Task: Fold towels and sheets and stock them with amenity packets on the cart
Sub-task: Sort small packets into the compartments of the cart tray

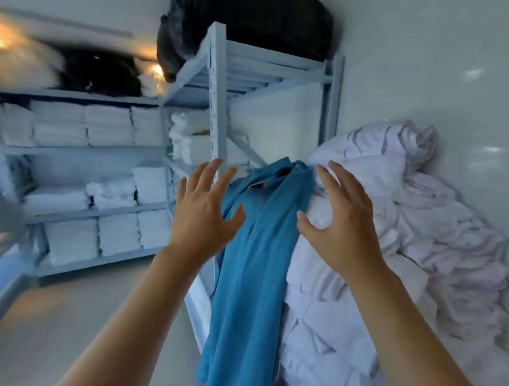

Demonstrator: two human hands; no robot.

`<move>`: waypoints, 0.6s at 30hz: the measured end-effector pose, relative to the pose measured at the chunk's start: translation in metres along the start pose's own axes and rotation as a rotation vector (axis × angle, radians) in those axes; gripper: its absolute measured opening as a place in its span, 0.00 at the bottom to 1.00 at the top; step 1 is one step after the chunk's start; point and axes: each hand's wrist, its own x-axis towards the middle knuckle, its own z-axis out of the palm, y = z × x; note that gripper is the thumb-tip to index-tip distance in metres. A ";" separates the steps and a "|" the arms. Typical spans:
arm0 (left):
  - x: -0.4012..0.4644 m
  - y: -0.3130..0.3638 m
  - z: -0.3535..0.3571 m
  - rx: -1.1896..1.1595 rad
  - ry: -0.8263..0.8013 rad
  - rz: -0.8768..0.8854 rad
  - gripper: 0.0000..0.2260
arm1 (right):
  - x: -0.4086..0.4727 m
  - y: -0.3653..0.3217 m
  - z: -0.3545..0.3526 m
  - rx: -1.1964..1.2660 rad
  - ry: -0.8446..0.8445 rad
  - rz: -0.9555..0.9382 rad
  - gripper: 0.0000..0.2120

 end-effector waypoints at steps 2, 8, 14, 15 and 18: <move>0.005 -0.031 -0.002 0.038 0.015 -0.026 0.28 | 0.016 -0.011 0.028 0.022 -0.012 -0.030 0.36; 0.025 -0.118 -0.005 0.128 0.032 -0.084 0.28 | 0.062 -0.037 0.113 0.094 -0.027 -0.102 0.35; 0.045 -0.211 -0.013 0.210 0.031 -0.127 0.28 | 0.107 -0.073 0.209 0.197 -0.003 -0.154 0.33; 0.047 -0.223 -0.014 0.223 0.030 -0.128 0.28 | 0.113 -0.078 0.223 0.209 0.002 -0.160 0.33; 0.050 -0.275 -0.018 0.277 0.026 -0.149 0.27 | 0.132 -0.104 0.278 0.250 -0.001 -0.165 0.33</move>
